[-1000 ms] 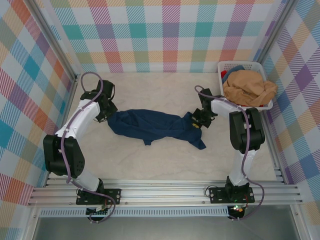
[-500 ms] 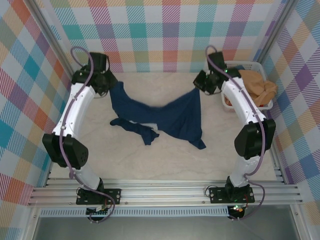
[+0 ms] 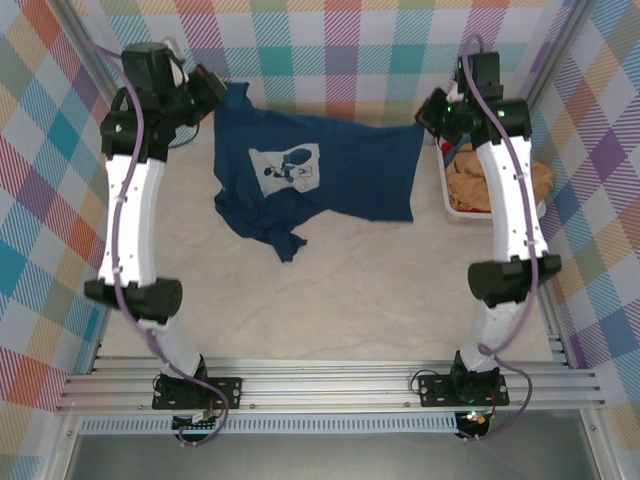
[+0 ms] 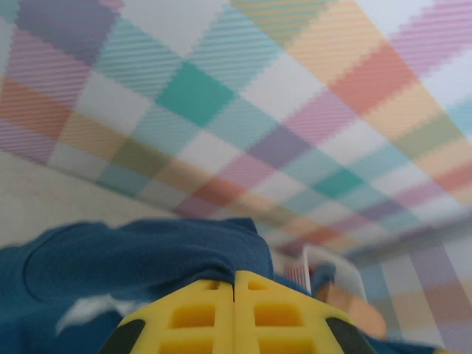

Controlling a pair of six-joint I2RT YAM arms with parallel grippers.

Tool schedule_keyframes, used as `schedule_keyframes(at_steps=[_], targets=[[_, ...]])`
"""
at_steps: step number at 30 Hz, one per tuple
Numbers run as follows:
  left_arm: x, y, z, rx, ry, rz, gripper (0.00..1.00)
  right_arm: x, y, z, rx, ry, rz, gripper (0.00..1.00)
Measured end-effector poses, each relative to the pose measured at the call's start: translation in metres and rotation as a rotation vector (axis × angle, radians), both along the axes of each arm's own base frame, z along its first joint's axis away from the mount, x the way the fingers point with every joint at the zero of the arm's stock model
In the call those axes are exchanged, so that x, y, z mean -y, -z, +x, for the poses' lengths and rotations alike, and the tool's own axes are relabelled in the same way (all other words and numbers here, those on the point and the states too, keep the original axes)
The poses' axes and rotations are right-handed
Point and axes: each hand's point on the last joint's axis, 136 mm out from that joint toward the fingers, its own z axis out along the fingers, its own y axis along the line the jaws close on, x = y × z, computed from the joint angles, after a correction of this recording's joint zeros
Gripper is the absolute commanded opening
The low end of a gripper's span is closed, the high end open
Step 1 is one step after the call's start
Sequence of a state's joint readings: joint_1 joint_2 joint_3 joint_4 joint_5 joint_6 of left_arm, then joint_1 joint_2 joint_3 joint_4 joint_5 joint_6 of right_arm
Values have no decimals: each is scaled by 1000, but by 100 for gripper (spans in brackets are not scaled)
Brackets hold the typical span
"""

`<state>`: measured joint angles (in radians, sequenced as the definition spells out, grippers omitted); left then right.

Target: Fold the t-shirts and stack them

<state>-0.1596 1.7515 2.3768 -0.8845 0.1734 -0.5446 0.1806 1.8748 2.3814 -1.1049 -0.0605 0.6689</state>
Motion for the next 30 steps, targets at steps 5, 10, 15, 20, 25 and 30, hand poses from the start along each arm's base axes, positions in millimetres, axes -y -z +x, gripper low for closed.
schedule_keyframes(at_steps=[5, 10, 15, 20, 25, 30], targets=[[51, 74, -112, -140, 175, 23, 0, 9, 76, -83, -180, -6, -15, 0], [53, 277, -232, -575, 230, 124, 0, 28, 205, -181, -483, 33, -52, 0], [-3, 410, -312, -951, 67, 236, 46, 43, 293, -238, -759, 65, -122, 0], [-8, 414, -309, -984, -13, 231, 63, 51, 317, -232, -816, 62, -193, 0], [-15, 363, -260, -844, -136, 136, 64, 66, 316, -216, -778, 79, -247, 0], [-22, 378, -223, -914, -175, 107, 48, 80, 316, -209, -761, 106, -242, 0]])
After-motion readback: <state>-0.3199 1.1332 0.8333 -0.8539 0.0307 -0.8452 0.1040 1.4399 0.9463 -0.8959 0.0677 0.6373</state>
